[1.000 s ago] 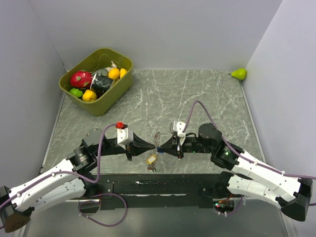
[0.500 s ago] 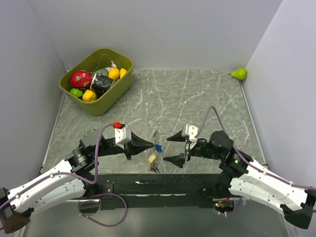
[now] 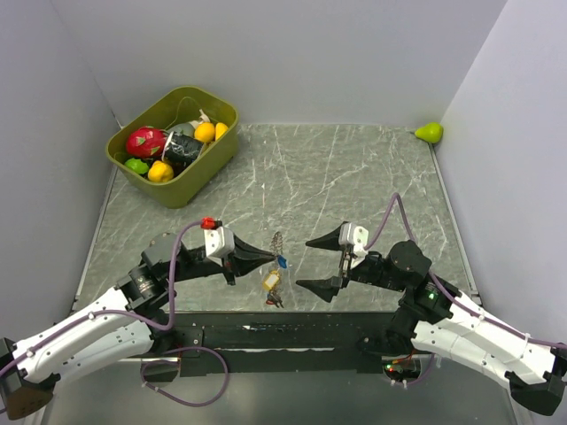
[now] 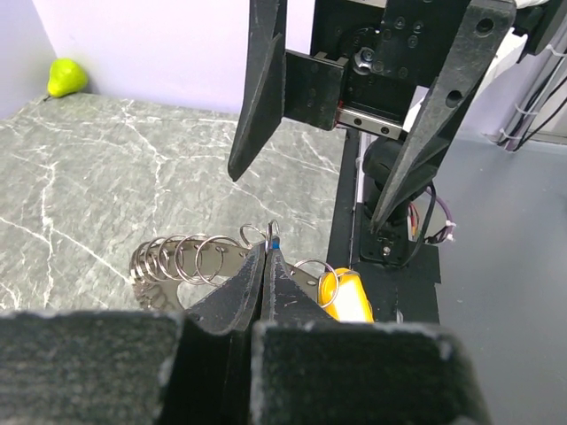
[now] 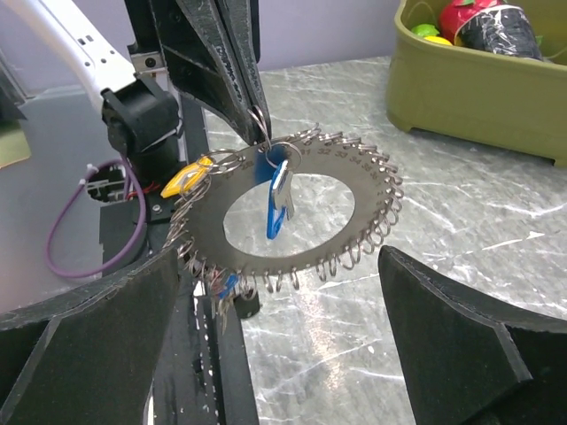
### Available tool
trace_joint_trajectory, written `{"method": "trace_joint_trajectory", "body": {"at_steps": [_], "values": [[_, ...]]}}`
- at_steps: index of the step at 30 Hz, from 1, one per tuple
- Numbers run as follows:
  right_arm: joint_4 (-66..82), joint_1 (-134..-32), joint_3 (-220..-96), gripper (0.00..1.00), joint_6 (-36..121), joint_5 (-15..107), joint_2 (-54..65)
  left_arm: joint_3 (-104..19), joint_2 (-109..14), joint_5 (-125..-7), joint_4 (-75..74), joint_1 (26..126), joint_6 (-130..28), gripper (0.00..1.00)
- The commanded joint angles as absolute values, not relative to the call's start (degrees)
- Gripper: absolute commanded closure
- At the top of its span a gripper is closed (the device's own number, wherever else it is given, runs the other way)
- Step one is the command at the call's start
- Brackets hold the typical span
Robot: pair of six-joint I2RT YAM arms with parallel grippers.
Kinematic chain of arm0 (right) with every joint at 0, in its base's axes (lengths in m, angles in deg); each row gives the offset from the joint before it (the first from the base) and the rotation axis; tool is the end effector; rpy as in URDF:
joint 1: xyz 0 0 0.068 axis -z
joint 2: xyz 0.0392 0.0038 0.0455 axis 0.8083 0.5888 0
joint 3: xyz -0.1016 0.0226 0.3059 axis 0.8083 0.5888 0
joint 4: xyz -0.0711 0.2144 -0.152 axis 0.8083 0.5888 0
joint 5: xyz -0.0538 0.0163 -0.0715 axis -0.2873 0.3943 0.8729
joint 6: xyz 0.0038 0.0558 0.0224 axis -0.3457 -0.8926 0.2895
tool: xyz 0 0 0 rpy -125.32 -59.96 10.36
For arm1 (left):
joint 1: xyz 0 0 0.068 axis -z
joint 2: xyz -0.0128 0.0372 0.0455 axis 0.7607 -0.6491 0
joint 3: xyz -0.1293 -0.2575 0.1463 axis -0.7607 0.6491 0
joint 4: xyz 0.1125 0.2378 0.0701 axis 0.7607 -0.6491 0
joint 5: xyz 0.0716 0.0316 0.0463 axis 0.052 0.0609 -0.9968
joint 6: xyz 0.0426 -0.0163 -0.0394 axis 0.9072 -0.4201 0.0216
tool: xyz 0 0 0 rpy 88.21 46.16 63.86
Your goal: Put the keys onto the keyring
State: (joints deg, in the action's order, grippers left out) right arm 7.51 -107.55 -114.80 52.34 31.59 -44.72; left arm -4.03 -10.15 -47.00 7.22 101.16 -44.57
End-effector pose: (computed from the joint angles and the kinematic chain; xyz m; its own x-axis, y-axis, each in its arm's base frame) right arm 0.0574 0.1061 0.3455 0.0609 0.0046 -0.9981 -0.9668 0.2488 -0.0578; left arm 0.0729 -0.1252 0.3607 -0.0270 -0.0949 -0.9951 0.9816 0.1855 -0.0443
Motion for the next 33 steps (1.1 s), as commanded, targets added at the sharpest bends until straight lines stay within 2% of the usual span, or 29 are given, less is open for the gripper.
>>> {"method": "trace_joint_trajectory", "body": {"at_steps": [1,14,27,33], "values": [[4.7,-107.5,-114.9,0.0,51.9,33.0,-44.9,-3.7,-10.8,-48.8,11.8,101.3,-43.9,0.99],[4.2,-107.5,-114.4,0.0,50.9,34.1,-44.2,-7.8,-27.9,-52.5,18.9,100.8,-42.2,0.99],[6.8,-107.5,-114.0,0.0,50.7,38.0,-49.7,-18.9,-45.8,-58.9,34.4,97.9,-44.5,0.99],[9.4,-107.5,-114.9,0.0,50.5,38.3,-50.1,-18.8,-54.6,-63.3,46.3,96.4,-47.1,0.99]]}}
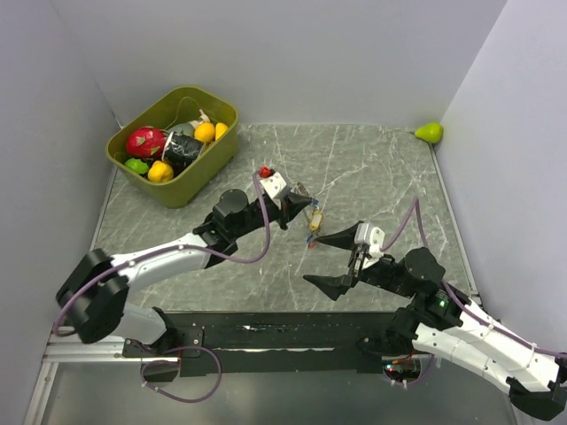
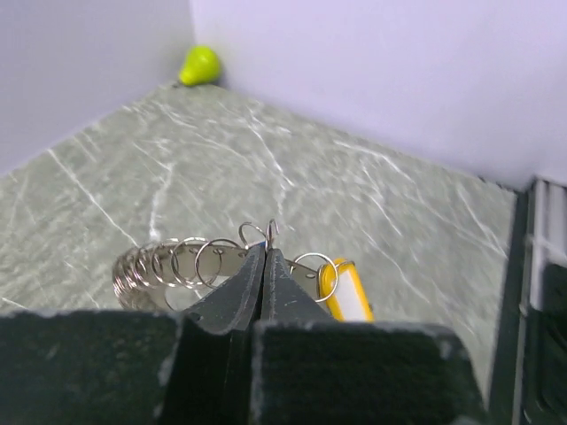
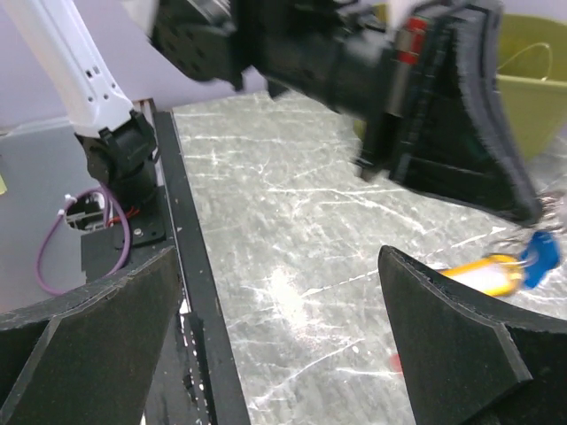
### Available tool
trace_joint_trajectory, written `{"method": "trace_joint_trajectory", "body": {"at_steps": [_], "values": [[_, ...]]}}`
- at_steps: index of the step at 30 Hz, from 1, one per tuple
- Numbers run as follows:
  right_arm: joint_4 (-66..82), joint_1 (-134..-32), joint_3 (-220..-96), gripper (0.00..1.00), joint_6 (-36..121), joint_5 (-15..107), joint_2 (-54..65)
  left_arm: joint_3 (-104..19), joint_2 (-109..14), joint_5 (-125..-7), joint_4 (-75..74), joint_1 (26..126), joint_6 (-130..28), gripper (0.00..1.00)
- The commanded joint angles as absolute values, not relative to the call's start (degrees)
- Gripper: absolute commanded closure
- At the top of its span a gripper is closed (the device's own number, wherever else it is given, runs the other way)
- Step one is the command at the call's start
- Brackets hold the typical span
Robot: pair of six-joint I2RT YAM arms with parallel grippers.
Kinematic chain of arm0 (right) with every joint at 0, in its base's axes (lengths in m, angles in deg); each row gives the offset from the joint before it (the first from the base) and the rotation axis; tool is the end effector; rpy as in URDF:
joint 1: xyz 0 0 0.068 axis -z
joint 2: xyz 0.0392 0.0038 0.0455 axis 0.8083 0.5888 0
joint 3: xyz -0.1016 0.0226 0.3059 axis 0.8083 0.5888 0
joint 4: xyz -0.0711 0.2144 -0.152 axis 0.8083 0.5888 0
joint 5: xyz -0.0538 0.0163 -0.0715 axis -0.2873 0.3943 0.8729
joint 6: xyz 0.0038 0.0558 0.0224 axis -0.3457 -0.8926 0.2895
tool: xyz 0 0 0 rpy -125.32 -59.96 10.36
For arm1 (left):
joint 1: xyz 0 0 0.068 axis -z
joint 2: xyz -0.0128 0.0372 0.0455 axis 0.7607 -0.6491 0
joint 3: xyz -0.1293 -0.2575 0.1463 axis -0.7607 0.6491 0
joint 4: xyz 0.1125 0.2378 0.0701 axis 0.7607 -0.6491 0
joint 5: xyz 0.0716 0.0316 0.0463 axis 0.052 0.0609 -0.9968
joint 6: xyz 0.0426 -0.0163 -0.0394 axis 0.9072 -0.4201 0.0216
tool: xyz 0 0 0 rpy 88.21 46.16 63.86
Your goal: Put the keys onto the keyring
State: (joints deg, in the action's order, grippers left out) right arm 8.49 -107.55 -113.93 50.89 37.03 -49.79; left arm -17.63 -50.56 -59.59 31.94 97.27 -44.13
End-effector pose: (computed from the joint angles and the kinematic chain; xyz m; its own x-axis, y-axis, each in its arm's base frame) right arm 0.0500 0.0893 0.3460 0.0690 0.0539 -0.9962 -0.9389 0.3410 -0.0466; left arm 0.2090 -0.2470 0.3507 -0.0310 -0.0845 -0.9959 0.8870 0.4570 -0.0663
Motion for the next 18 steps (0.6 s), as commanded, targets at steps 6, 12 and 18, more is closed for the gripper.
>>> {"method": "trace_joint_trajectory", "body": {"at_steps": [6,12,18], "values": [[10.3,-107.5,-114.7,0.0,49.7,38.3,-49.7,-11.8,-65.1,-66.2,62.7,95.4,-54.2,0.99],[11.1,-107.5,-114.7,0.0,49.6,38.1,-49.3,-2.1,-70.2,-71.5,76.7,97.7,-58.4,0.99],[10.6,-107.5,-114.9,0.0,48.0,37.7,-48.4,3.0,-69.3,-74.1,79.0,99.5,-58.5,0.99]]}}
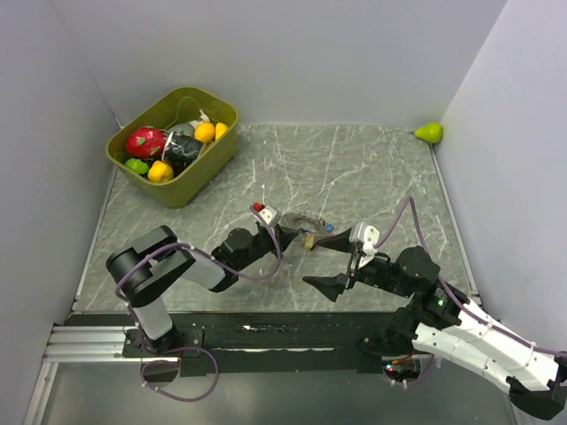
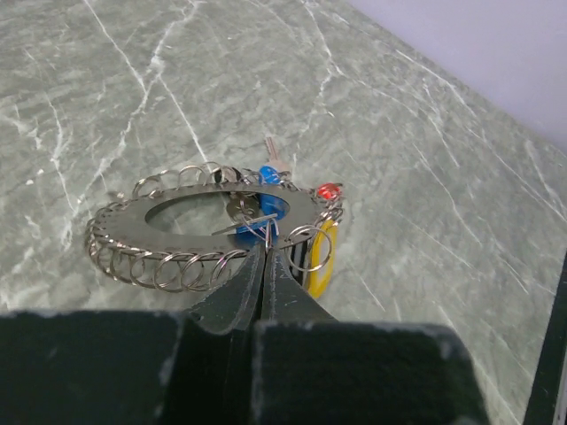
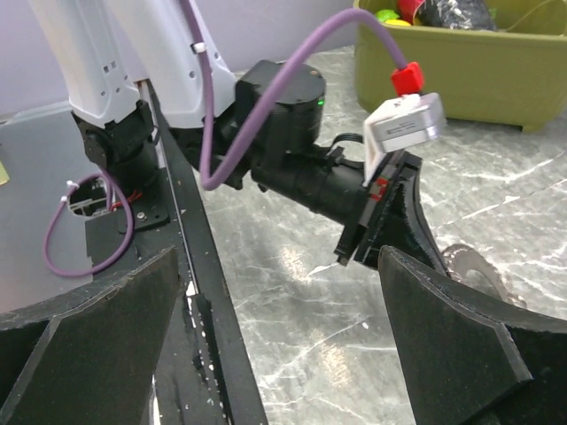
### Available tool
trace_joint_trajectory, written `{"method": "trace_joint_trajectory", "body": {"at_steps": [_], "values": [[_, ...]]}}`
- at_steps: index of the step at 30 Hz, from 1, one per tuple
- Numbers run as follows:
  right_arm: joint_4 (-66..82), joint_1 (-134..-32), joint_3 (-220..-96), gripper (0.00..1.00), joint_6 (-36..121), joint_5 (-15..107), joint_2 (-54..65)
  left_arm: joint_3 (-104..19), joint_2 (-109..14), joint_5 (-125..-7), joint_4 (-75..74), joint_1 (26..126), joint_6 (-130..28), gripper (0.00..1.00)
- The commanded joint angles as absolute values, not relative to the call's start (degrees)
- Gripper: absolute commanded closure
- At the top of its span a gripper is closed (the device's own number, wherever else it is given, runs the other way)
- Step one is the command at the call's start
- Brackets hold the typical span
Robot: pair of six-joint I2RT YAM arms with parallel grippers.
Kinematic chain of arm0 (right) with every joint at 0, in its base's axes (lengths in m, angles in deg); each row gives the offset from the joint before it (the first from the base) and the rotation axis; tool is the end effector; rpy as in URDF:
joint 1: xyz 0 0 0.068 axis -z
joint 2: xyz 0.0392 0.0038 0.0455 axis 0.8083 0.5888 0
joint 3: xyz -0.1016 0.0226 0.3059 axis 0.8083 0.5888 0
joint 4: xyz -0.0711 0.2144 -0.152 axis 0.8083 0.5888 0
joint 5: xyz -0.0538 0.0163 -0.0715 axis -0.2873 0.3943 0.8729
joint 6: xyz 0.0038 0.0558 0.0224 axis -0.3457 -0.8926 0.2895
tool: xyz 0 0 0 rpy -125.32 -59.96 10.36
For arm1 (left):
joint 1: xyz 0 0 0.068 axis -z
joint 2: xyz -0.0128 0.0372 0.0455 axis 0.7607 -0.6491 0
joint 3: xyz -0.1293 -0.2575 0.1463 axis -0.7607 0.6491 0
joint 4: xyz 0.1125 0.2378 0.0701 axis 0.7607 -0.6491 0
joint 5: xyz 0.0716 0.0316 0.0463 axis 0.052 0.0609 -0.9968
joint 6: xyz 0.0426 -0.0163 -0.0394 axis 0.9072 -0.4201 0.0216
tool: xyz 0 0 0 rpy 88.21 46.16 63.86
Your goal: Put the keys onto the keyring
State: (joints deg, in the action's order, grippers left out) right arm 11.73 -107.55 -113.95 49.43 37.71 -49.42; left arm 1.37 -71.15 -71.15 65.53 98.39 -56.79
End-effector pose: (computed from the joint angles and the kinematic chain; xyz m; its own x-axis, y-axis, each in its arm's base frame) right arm 0.0516 0.0906 0.3390 0.0079 0.0122 -0.9999 -0.9367 0.3501 -0.0032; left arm 0.2149 -0.2500 0.1995 -0.2619 -0.1538 -0.9528 0.7441 0.5965 -0.3008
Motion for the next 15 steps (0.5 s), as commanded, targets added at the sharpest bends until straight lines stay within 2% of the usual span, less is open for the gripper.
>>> {"method": "trace_joint_trajectory", "body": {"at_steps": [1,10,15], "values": [[10.6,-107.5,-115.1,0.0,48.0,37.6,-48.1,3.4,-69.0,-74.2,78.9,99.6,-58.5,0.99],[10.2,-107.5,-116.2,0.0,47.5,37.0,-45.5,8.8,-64.7,-76.7,78.8,100.5,-57.7,0.98],[9.7,-107.5,-116.3,0.0,46.8,36.6,-45.0,10.7,-61.1,-76.7,75.3,101.4,-55.3,0.89]]}}
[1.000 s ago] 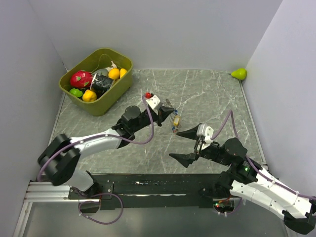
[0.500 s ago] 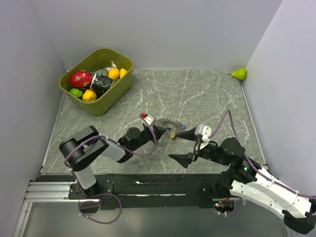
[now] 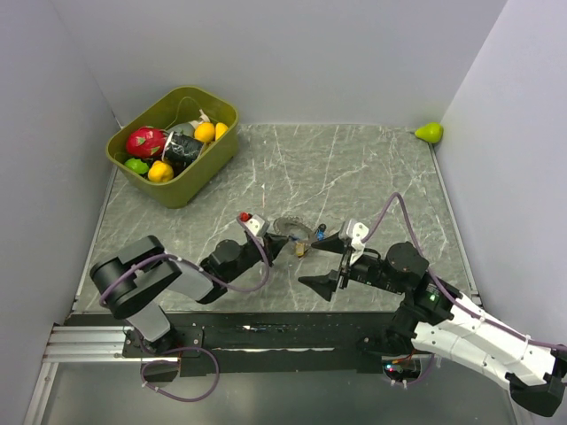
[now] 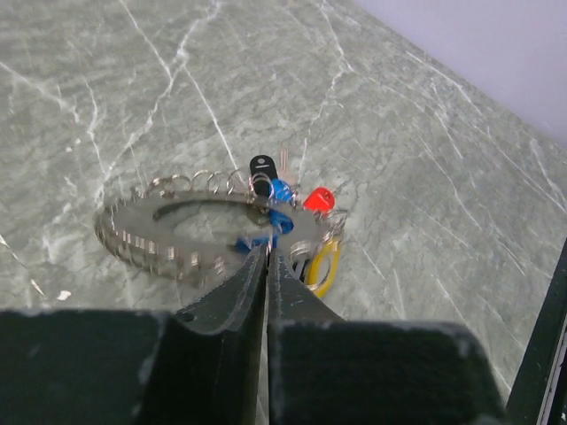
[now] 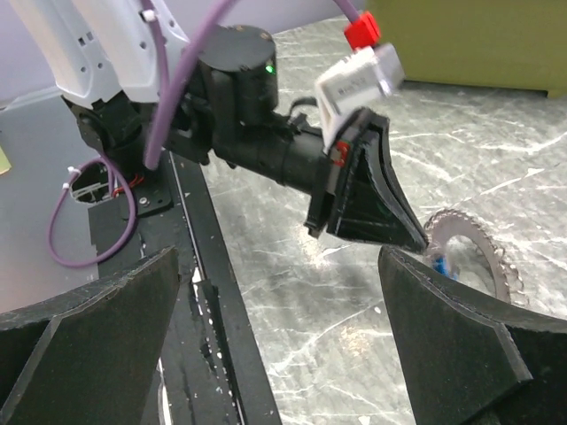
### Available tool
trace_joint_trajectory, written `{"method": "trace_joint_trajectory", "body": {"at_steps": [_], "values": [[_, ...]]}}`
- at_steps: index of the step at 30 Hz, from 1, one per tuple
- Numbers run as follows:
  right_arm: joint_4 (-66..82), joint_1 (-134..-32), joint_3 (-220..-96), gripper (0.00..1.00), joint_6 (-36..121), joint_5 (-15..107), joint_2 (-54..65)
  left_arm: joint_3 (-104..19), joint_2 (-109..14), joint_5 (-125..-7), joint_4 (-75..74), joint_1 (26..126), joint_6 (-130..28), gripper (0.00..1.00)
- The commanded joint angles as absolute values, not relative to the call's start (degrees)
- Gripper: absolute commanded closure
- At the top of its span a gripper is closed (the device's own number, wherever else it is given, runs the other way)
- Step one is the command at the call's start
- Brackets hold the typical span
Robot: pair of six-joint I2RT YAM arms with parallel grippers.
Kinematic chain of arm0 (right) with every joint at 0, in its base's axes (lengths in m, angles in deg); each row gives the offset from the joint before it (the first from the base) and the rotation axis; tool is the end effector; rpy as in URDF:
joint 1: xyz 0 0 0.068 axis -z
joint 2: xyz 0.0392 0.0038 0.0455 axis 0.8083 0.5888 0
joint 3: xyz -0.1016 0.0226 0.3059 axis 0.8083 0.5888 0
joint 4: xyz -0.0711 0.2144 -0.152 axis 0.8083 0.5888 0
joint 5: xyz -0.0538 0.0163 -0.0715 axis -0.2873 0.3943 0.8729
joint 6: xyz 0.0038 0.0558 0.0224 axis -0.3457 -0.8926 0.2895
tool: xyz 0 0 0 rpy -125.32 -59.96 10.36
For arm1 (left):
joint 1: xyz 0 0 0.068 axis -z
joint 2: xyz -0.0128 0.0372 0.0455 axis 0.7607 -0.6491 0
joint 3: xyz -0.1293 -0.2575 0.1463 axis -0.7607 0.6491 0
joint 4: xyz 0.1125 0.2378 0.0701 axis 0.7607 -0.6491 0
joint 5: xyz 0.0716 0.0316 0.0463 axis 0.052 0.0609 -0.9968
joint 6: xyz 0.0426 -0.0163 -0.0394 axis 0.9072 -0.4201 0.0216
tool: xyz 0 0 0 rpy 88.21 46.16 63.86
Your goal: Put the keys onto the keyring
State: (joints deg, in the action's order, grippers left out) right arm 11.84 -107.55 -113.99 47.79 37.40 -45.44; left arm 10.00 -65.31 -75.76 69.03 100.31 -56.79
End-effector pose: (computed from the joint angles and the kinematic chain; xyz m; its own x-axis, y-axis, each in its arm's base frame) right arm 0.0605 0.1030 0.3327 -0.0608 -0.0348 -0.9975 -0.9370 0.3465 0.0450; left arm 0.1821 -0.2216 0.1975 -0.2445 -0.1729 -0.9541 0.7185 0.6285 -0.2980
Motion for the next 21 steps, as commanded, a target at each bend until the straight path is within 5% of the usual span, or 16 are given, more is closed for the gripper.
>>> {"method": "trace_joint_trajectory", "body": {"at_steps": [1,4,7,9,10,14,21], "values": [[9.6,-107.5,-116.5,0.0,46.6,36.6,-45.1,10.9,-59.5,-76.4,74.3,101.6,-54.7,0.89],[9.6,-107.5,-116.5,0.0,46.2,36.6,-45.1,11.7,-55.4,-77.7,70.5,102.3,-53.9,0.82],[10.1,-107.5,-116.8,0.0,46.1,36.9,-44.7,15.4,-50.0,-80.3,70.4,102.8,-54.3,0.51],[10.6,-107.5,-117.3,0.0,46.1,37.0,-44.3,16.8,-46.6,-81.5,69.6,103.0,-54.5,0.41],[10.5,-107.6,-117.4,0.0,46.1,36.9,-44.0,17.4,-42.6,-82.0,68.4,103.1,-54.6,0.1],[10.1,-107.6,-117.3,0.0,46.3,37.3,-43.3,15.7,-33.2,-84.2,53.3,103.1,-55.1,0.01],[8.2,-107.6,-116.7,0.0,45.4,37.3,-41.8,18.6,-20.7,-83.0,49.4,103.1,-58.7,0.04]]}}
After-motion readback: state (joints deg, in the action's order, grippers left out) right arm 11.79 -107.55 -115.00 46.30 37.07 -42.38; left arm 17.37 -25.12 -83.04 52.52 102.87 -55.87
